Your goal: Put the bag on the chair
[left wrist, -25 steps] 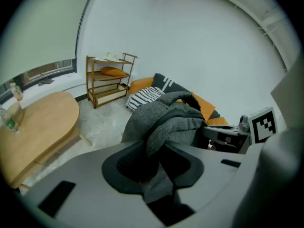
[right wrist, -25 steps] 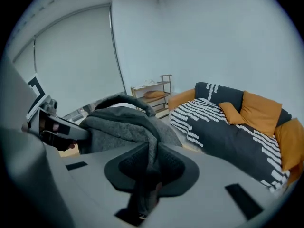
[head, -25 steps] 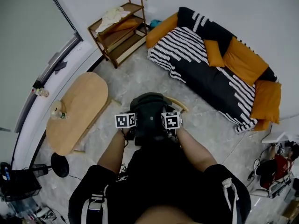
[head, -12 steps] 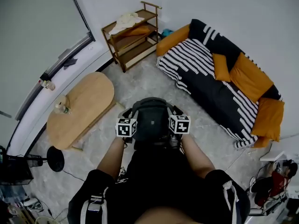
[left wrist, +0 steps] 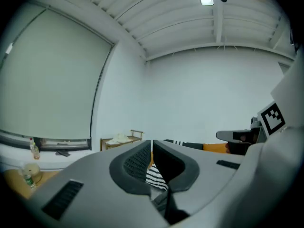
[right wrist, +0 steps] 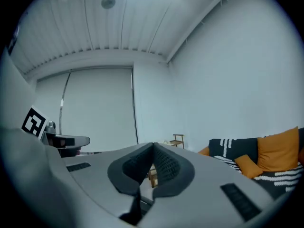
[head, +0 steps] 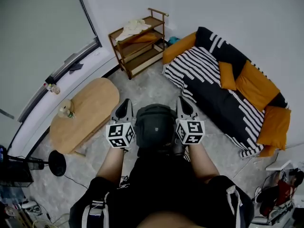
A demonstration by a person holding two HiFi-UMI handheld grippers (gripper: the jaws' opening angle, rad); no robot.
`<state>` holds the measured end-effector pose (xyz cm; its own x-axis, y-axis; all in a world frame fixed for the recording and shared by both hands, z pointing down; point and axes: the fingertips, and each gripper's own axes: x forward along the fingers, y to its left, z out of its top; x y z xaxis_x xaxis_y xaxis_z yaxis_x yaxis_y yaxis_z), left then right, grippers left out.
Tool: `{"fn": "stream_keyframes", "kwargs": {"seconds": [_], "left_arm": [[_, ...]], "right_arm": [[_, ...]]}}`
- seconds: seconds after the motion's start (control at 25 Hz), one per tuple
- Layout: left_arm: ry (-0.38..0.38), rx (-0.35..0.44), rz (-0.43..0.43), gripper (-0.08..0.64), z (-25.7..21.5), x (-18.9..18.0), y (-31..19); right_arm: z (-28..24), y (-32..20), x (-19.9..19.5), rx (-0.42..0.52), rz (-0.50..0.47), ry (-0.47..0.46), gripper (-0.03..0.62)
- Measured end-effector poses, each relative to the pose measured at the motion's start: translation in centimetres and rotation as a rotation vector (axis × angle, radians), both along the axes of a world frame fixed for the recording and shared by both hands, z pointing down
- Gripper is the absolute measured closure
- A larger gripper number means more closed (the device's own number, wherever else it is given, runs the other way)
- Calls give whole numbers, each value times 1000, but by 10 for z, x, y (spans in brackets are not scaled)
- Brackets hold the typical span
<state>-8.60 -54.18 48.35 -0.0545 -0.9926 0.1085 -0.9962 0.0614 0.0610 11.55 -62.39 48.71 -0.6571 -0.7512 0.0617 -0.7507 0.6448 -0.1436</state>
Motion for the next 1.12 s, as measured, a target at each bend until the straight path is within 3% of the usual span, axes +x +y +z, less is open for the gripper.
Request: {"fn": "stream_keyframes", "kwargs": {"seconds": [0.12, 0.52, 0.88, 1.12], "left_arm": [[-36, 7, 3, 529, -17, 4, 8], [-81, -31, 27, 529, -22, 12, 21], [-81, -50, 40, 529, -19, 1, 39], [-77, -69, 47, 529, -16, -11, 44]], "right_arm": [[-20, 6, 0, 2, -28, -48, 578], [-27, 23, -5, 19, -11, -40, 578], [-27, 42, -15, 22, 22, -18, 578], [-24, 48, -23, -17, 33, -52, 578]]}}
